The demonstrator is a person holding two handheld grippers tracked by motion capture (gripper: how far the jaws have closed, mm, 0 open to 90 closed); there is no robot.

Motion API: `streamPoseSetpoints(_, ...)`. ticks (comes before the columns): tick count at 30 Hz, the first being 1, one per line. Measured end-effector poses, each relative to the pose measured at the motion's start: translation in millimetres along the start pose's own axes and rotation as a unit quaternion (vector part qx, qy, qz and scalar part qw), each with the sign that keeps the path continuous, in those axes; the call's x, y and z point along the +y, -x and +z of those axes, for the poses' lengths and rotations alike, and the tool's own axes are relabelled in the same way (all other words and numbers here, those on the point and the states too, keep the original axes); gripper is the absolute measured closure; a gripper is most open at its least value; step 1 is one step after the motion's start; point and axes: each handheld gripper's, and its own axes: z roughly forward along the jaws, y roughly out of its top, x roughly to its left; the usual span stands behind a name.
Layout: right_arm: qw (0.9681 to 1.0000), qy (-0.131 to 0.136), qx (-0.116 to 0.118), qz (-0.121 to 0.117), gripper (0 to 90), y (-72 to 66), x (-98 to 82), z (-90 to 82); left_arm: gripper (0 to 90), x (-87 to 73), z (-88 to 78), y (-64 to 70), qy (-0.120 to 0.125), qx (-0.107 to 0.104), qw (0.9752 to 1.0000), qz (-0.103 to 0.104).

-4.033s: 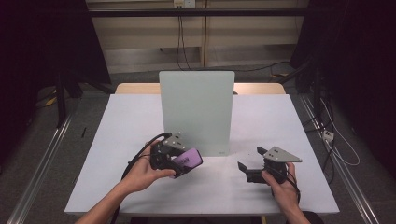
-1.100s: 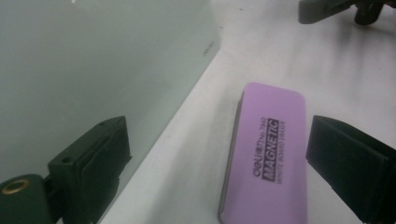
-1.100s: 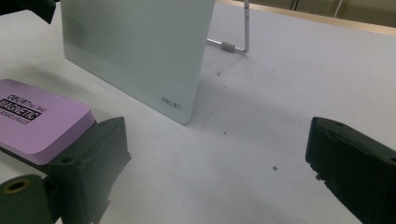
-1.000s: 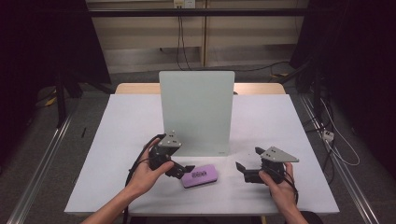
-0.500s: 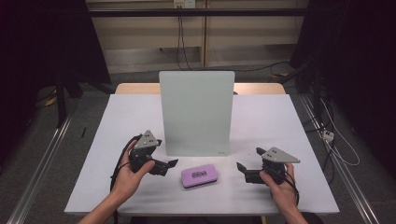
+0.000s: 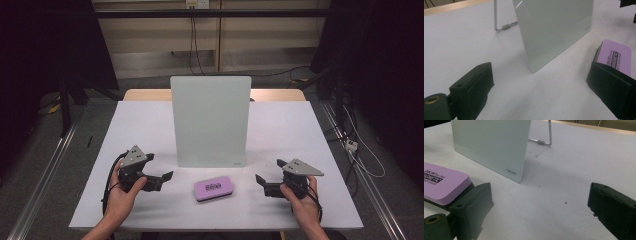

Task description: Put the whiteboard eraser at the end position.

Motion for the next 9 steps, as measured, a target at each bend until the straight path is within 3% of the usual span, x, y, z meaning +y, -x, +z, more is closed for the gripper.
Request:
streamPoseSetpoints(7, 1.0000, 0.001, -0.005, 0.005, 5.5, 1.6, -1.5, -2.6, 6.4, -12.0, -6.1, -4.4, 0.027, 0.034, 0.9990, -0.015)
streamPoseSetpoints(9, 1.0000, 0.000, -0.006, 0.005, 5.5, 2.2, -1.2, -1.9, 6.4, -12.0, -6.2, -5.9, 0.029, 0.032, 0.9988, -0.022)
